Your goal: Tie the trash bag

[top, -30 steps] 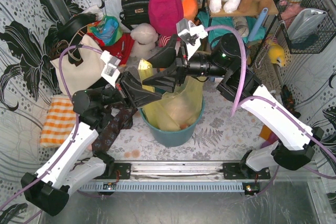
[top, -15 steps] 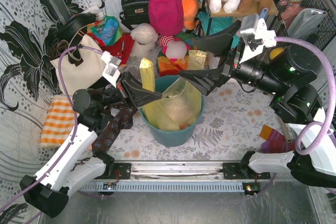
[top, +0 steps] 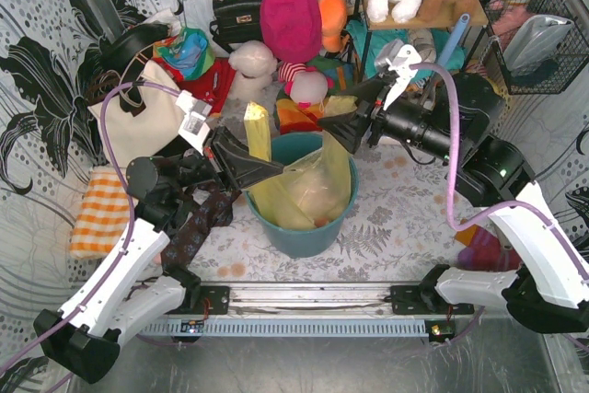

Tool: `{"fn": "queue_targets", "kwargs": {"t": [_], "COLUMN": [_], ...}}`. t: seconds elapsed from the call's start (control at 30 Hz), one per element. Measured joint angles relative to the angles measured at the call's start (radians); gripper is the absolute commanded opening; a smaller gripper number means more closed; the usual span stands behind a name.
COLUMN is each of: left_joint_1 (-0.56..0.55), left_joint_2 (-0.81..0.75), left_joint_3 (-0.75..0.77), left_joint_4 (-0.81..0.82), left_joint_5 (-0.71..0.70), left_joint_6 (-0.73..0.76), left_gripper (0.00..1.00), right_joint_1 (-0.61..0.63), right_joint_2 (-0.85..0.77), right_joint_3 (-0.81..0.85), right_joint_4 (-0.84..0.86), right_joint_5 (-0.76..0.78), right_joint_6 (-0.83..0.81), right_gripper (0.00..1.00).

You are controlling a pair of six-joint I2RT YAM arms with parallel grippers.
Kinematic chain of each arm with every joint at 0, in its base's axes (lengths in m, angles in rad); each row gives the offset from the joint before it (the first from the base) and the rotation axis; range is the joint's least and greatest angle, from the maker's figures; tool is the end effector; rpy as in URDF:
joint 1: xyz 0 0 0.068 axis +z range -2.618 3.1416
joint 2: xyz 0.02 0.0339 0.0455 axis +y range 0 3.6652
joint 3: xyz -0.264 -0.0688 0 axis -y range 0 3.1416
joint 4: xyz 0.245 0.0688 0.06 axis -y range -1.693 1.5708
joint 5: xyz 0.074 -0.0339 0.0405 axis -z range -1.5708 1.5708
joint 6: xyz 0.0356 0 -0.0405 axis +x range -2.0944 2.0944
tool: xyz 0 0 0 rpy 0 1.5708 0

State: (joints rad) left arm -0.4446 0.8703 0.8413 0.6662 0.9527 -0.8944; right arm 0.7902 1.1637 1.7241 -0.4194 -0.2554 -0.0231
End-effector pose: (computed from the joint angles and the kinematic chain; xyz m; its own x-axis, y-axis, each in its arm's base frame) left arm 0.1433 -0.1004 0.4245 -0.3193 -0.3484 -0.8813 0.9451 -0.0484 -0.3233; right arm 0.1333 0.1473 0.5522 0.1188 0.0882 -0.9890 -0.8609 0.5053 -0.0584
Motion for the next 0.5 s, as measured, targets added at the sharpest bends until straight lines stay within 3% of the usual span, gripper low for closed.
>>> {"fn": "queue_targets", "kwargs": {"t": [0.17,0.3,0.5], "left_joint_1": [0.000,0.000,0.000], "left_joint_2": [0.000,0.000,0.000], "left_joint_3": [0.000,0.000,0.000], "left_joint_4": [-0.017,-0.032,-0.035], "left_joint_5": [0.000,-0.003,-0.003], "left_joint_6": [0.015,0.022,0.029], "left_gripper": [0.00,0.00,0.00], "right_joint_1": [0.000,0.000,-0.003], "right_joint_2": [-0.026,-0.056,-0.050], "right_joint_3": [-0.037,-0.036,0.012], "right_joint_4": [0.006,0.008,-0.003], "right_joint_5": [-0.006,-0.004,-0.006], "right_joint_6": [-0.024,-0.059,-0.103], "right_gripper": [0.61,0.55,0.32]}}
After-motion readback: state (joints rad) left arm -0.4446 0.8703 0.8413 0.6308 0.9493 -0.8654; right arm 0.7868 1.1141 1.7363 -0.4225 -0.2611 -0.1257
